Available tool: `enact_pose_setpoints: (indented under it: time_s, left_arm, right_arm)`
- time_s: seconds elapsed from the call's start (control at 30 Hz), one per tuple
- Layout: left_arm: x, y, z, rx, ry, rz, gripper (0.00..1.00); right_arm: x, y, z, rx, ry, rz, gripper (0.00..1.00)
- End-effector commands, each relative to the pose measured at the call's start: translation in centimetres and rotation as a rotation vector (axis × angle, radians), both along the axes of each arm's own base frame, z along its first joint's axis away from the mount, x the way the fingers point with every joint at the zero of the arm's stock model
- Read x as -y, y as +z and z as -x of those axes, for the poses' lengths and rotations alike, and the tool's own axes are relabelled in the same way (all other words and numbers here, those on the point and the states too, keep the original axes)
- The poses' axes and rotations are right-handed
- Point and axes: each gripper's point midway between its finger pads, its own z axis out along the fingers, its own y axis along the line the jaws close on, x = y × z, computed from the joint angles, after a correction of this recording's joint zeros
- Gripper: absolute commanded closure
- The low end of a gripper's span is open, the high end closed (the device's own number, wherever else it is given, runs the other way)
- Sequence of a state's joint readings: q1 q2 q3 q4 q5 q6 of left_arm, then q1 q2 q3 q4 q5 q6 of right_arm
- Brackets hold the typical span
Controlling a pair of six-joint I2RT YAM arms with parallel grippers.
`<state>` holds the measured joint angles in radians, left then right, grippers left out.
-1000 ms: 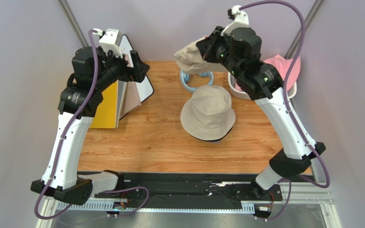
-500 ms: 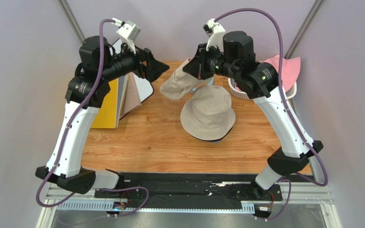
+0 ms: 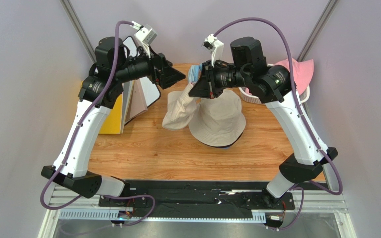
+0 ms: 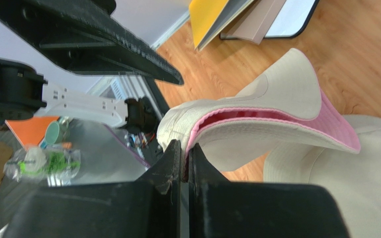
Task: Stack the hats
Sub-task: Stack the hat on the hat.
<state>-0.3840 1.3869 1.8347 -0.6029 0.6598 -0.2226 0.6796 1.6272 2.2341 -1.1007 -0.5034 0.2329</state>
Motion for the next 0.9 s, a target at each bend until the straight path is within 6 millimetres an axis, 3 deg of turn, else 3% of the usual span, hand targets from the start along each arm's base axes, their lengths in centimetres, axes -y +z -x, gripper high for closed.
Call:
enact_pose_setpoints:
  time_s: [0.0, 0.07, 0.2, 0.23, 0.3, 0.33, 0.37, 0.4, 0.43, 0.5, 0.53, 0.6, 0.63, 0.67, 0.73, 0.87]
  left_arm:
    - [-0.2, 2.0, 1.6, 0.069, -0.053, 0.014, 0.01]
    - [-0.1, 2.0, 1.7, 0.090, -0.080, -0.002, 0.01]
    - [0.4, 2.6, 3.9, 0.087, -0.241, 0.032, 0.01]
    - [0.4, 2.0, 3.8, 0.097, -0.248, 0.021, 0.01]
    - [0.2, 2.7, 3.8, 0.184, -0.222, 0.037, 0.01]
    - [0.3, 0.1, 3.1, 0.142, -0.210, 0.035, 0.01]
    - [-0.1, 0.8, 4.1, 0.201, -0.204, 0.056, 0.01]
    - [-0.3, 1.3, 3.6, 0.273, -0.164, 0.073, 0.01]
    - [-0.9, -0.1, 4.1, 0.263, -0.123, 0.072, 0.01]
    - [-1.9, -0.7, 4.0, 0.298, -0.030, 0.075, 0.00]
    - [-2.3, -2.0, 5.2, 0.292, -0.014, 0.075, 0.01]
    - [-2.8, -2.6, 6.4, 0.294, 0.008, 0.096, 0.01]
    - [-2.5, -4.4, 7.1, 0.244, -0.010, 0.104, 0.01]
    - [-2.9, -3.9, 8.9, 0.264, -0.025, 0.124, 0.00]
    - [-2.6, -4.8, 12.3, 0.252, -0.109, 0.145, 0.01]
    - [-2.5, -6.1, 16.4, 0.243, -0.225, 0.169, 0.01]
  right_arm:
    - [0.7, 1.8, 3.0, 0.009, 0.103, -0.034, 1.00]
    - [0.6, 1.6, 3.9, -0.007, 0.140, -0.040, 1.00]
    - [1.2, 2.4, 6.8, -0.018, 0.254, -0.060, 1.00]
    - [1.3, 1.6, 7.2, -0.029, 0.273, -0.048, 1.00]
    - [1.3, 0.2, 7.5, 0.024, 0.299, -0.026, 1.00]
    - [1.1, -0.8, 7.9, 0.069, 0.311, -0.023, 1.00]
    - [0.9, -1.3, 7.6, 0.105, 0.300, -0.019, 1.00]
    - [0.8, -1.7, 7.4, 0.148, 0.283, -0.014, 1.00]
    - [0.4, -1.3, 8.3, 0.205, 0.309, -0.041, 1.00]
    - [0.0, -3.8, 9.0, 0.250, 0.341, 0.012, 1.00]
    - [-0.5, -4.2, 10.3, 0.271, 0.374, 0.018, 1.00]
    - [-0.2, -5.1, 11.2, 0.277, 0.390, 0.060, 1.00]
    - [0.0, -5.7, 12.3, 0.254, 0.421, 0.079, 1.00]
    - [0.2, -5.8, 13.1, 0.245, 0.446, 0.078, 1.00]
    - [0.5, -5.7, 15.2, 0.232, 0.511, 0.081, 1.00]
    - [2.3, -4.4, 17.5, 0.261, 0.589, 0.072, 1.00]
